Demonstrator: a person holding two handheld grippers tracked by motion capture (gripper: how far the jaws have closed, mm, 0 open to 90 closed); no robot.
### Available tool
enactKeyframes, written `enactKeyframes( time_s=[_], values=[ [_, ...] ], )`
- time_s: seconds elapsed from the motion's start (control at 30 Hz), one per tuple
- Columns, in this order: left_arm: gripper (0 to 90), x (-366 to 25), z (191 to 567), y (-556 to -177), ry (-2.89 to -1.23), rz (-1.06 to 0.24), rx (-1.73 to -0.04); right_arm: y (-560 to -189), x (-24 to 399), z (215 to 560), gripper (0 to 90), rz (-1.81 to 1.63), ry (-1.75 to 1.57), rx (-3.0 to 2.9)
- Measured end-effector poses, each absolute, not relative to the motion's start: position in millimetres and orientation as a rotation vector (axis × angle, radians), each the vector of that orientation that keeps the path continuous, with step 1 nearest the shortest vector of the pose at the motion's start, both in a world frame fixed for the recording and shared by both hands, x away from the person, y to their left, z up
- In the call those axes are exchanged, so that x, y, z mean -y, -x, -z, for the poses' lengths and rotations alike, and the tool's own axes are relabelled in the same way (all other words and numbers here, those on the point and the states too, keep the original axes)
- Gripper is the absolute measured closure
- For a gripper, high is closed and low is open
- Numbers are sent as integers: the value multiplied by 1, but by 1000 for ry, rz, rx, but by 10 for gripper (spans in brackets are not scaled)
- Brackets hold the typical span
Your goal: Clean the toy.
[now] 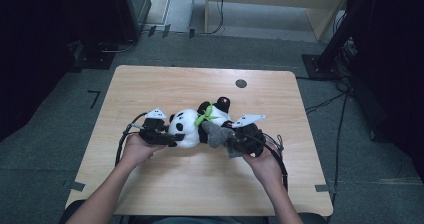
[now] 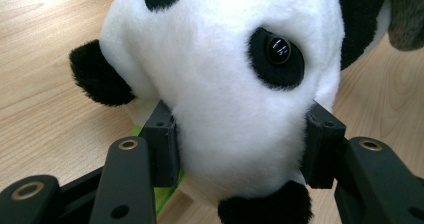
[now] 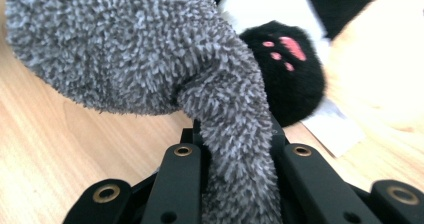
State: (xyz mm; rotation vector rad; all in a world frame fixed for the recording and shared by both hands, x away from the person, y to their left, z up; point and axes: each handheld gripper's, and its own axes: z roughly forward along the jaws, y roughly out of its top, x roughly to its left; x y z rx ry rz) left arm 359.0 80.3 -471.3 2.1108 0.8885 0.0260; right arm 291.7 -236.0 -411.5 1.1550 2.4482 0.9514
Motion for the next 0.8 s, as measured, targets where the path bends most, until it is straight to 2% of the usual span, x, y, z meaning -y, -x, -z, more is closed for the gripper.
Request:
enactKeyframes(
  time_s=[0.23,0.53,0.67,0.8],
  values=[
    [460,-81,472,-360,-2099,-15,-899,-293,244,403,782,-958,-1164,-2407],
    [457,-79,472,-357,-2117,-42,-869,-285,254,369,782,-1058,-1156,-2256],
    [455,-79,472,-357,-2120,-47,-862,-282,241,361,781,-1133,-1122,-2261],
    [452,-79,472,-357,-2124,-45,-853,-287,216,375,780,-1117,-1076,-2313]
  ],
)
